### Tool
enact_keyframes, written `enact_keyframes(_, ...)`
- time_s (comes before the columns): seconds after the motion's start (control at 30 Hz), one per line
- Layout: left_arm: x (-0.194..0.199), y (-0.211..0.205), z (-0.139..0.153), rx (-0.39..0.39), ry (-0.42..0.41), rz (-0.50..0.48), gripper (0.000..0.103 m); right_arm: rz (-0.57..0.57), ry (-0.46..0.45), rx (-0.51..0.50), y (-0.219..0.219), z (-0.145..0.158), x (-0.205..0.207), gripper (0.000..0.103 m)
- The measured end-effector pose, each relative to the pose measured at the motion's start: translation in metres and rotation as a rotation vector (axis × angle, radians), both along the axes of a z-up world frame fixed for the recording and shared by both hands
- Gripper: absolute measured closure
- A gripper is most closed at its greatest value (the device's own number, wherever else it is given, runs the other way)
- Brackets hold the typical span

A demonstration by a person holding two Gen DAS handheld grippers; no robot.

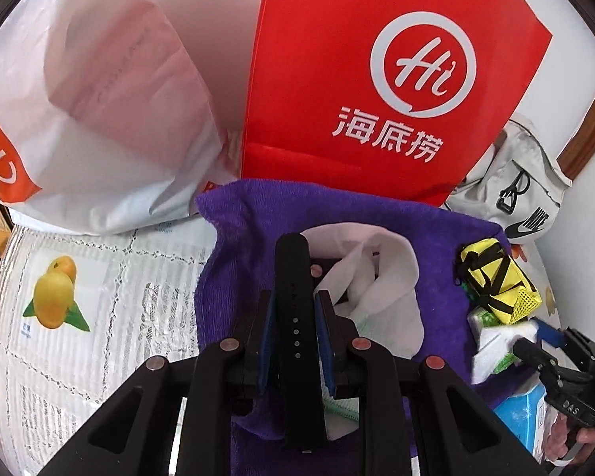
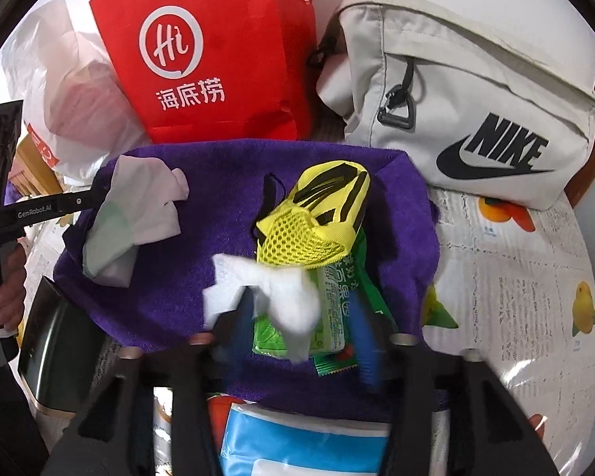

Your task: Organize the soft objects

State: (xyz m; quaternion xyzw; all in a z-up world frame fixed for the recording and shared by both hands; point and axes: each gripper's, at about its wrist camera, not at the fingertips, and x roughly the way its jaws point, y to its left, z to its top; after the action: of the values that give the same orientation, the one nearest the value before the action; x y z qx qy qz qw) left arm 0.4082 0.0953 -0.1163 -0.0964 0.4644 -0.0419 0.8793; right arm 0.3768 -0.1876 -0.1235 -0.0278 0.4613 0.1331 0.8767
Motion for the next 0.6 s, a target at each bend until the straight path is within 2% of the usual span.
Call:
enact_keyframes(0.07, 0.000, 0.000, -0.001, 0.000, 0.010, -0.007, 0.078, 0.004, -0.018, -0.014, 0.000, 0.002, -0.002, 0.037)
enact_keyframes(0.1, 0.000, 0.000, 0.000, 0.007, 0.020, -0.006, 0.067, 0.006, -0.022, -0.020, -0.001, 0.003, -0.003, 0.037)
enact_keyframes(0.17, -0.003, 0.000, 0.003, 0.032, 0.020, 0.008, 0.051, 0.005, -0.020, -0.031, -0.002, 0.005, -0.005, 0.037)
enact_keyframes(0.37, -0.025, 0.002, 0.019, 0.038, -0.007, 0.016, 0.047, -0.003, -0.048, -0.034, -0.004, 0.015, -0.028, 0.037)
enact_keyframes(0.53, -0.060, 0.003, 0.030, 0.039, -0.044, 0.009, 0.047, 0.031, -0.111, -0.031, 0.002, 0.031, -0.070, 0.036)
enact_keyframes(0.6, -0.076, 0.005, 0.034, 0.025, -0.048, 0.013, 0.047, 0.044, -0.119, -0.015, 0.005, 0.035, -0.090, 0.032)
